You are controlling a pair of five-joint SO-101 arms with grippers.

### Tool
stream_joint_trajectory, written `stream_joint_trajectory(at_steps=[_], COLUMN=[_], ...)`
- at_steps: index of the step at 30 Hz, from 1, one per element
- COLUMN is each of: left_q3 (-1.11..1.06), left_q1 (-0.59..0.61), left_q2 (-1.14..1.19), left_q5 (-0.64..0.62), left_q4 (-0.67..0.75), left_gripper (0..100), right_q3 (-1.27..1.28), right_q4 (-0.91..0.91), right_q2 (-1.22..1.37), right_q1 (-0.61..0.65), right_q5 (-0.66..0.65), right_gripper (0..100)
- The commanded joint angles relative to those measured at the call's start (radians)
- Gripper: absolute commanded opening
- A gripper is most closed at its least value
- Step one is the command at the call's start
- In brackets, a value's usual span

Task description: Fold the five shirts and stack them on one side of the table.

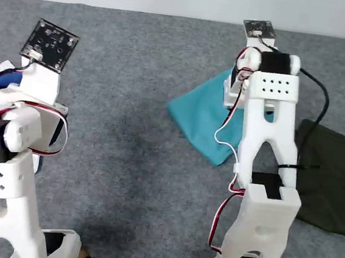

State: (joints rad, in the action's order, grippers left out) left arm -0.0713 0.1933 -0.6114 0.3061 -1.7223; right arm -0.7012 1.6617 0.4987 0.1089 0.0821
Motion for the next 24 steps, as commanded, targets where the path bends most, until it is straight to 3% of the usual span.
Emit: stream_joint_trajectory(at_steps=[1, 6, 16, 21, 24], left_q3=[0.007, 0.007, 0.007, 0.007, 0.007], left_q1=[0.006, 0.006, 0.006, 0.068, 0.100], left_q2=[-0.017, -0.017, -0.012, -0.009, -0.009], left_q5=[0.035, 0.038, 0.041, 0.041, 0.043], left_q4=[0.028, 0.028, 0.026, 0.028, 0.028], left_gripper=[0, 0, 0, 0, 0], right_q3=[-0.049, -0.051, -0.055, -0.066, -0.077], right_q4=[-0.047, -0.163, -0.245, -0.217, -0.179], right_q2=[-0.028, 0.114, 0.268, 0.257, 0.232], right_q1=[0.025, 0.067, 0.058, 0.064, 0.065], right_q5=[0.261, 0.407, 0.477, 0.486, 0.506], right_gripper=[30.6, 30.6, 31.3, 44.1, 45.3])
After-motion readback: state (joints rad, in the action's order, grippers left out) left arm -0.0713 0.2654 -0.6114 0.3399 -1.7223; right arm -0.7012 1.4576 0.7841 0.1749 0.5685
